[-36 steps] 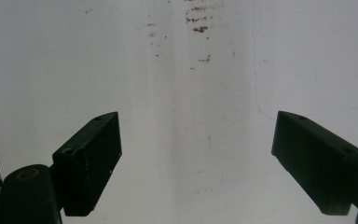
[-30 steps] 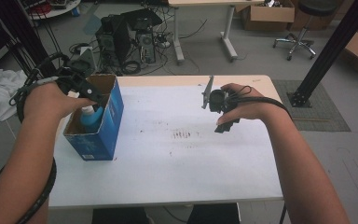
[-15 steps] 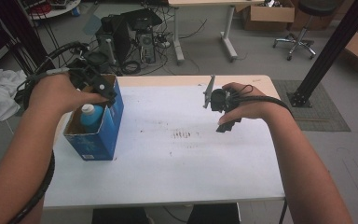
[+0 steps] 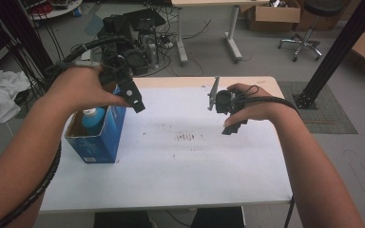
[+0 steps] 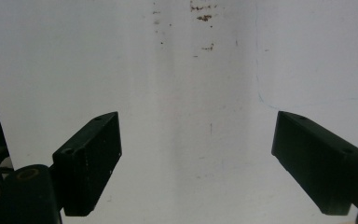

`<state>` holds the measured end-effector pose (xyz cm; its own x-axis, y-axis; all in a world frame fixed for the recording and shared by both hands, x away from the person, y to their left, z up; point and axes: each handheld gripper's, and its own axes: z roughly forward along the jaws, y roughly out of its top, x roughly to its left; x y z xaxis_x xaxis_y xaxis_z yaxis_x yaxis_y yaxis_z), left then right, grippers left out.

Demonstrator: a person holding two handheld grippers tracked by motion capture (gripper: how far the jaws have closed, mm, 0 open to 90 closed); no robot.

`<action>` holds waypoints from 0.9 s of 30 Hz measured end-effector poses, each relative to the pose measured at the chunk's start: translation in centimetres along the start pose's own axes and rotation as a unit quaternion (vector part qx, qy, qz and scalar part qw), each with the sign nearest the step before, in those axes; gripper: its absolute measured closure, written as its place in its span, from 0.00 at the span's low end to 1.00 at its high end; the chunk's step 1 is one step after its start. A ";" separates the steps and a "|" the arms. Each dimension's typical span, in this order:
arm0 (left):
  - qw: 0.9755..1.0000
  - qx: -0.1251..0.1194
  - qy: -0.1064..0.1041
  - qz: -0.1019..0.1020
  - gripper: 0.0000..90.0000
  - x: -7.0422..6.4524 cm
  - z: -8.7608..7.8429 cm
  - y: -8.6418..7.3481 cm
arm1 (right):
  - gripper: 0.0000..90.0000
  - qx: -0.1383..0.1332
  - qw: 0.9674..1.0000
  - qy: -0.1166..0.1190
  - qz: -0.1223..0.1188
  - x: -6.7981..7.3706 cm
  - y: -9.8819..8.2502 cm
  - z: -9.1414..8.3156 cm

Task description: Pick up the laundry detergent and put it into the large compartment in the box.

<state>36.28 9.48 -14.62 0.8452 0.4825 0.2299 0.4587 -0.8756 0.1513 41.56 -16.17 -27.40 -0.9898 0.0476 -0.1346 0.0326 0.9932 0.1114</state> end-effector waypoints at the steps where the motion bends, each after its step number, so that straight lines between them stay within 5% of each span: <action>1: 1.000 0.001 -0.004 0.012 0.00 -0.4 0.1 0.3 | 0.18 0.000 1.000 0.000 -0.001 0.0 0.0 -0.1; 7: 0.996 -0.002 -0.031 0.085 0.00 -2.2 1.2 1.4 | 0.18 0.003 1.000 0.000 -0.001 0.1 -0.3 -0.2; 15: 0.984 0.005 -0.076 0.162 0.00 -2.8 3.7 1.6 | 0.18 0.002 1.000 0.003 -0.007 0.2 -0.6 -0.3; 21: 0.973 -0.001 -0.105 0.204 0.00 -2.8 5.7 1.5 | 0.18 0.004 1.000 0.005 -0.008 0.0 -0.8 -0.1; 27: 0.970 0.002 -0.113 0.217 0.00 -2.6 7.1 1.6 | 0.18 0.003 1.000 0.006 -0.008 -0.2 -0.8 0.1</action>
<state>36.78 6.69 -21.84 0.9972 0.0523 0.0542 0.0477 -0.9954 0.0829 41.71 -16.97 -27.52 -0.9919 0.0312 -0.1235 0.0185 0.9945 0.1031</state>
